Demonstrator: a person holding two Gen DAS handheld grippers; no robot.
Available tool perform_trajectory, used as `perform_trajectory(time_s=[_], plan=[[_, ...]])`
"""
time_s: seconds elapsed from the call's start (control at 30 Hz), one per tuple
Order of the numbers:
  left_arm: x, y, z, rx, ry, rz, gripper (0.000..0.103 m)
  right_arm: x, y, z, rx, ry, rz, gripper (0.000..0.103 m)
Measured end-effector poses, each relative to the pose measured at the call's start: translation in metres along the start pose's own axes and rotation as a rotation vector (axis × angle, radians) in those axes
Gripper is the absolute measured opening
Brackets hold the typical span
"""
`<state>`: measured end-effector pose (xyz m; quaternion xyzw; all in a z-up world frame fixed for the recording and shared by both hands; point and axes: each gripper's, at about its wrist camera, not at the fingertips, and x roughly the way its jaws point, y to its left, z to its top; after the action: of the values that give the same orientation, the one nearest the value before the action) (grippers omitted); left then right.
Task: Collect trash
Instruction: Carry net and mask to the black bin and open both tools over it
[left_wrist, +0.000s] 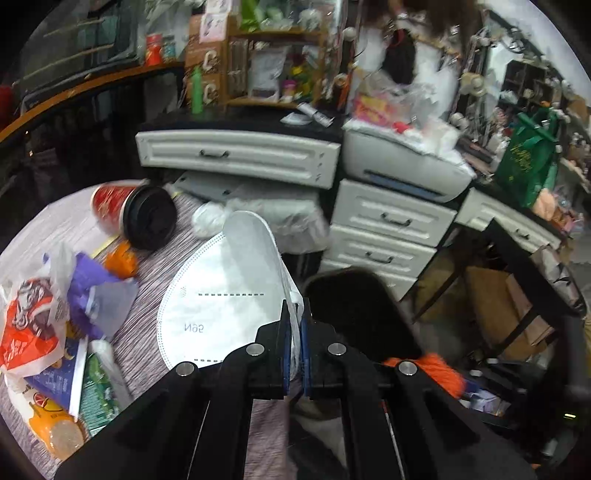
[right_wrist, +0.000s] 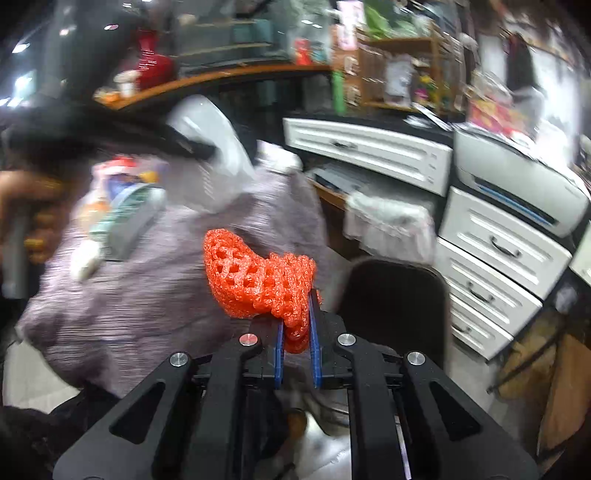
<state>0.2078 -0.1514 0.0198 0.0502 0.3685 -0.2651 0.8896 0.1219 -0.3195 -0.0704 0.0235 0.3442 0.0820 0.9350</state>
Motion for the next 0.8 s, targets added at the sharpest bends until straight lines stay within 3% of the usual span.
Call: perform_trajectory(time_s=[0.13, 0.3, 0.4, 0.47, 0.5, 0.8], plan=[[0.005, -0.040, 0.011, 0.032, -0.036, -0.066, 0.005, 0.044, -0.033, -0.011, 0.074, 0.099, -0.061, 0.012], [0.046, -0.078, 0.005, 0.043, 0.014, -0.128, 0.005, 0.093, -0.069, -0.039, 0.202, 0.206, -0.082, 0.013], [0.070, -0.090, -0.004, 0.041, 0.057, -0.151, 0.005, 0.106, -0.082, -0.054, 0.257, 0.235, -0.115, 0.024], [0.081, -0.097, -0.010, 0.041, 0.083, -0.163, 0.005, 0.105, -0.089, -0.063, 0.283, 0.235, -0.127, 0.050], [0.084, -0.098, -0.012, 0.040, 0.091, -0.167, 0.005, 0.100, -0.092, -0.065, 0.298, 0.218, -0.125, 0.054], [0.129, -0.111, -0.032, 0.033, 0.184, -0.189, 0.005, 0.039, -0.117, -0.075, 0.322, 0.116, -0.228, 0.056]])
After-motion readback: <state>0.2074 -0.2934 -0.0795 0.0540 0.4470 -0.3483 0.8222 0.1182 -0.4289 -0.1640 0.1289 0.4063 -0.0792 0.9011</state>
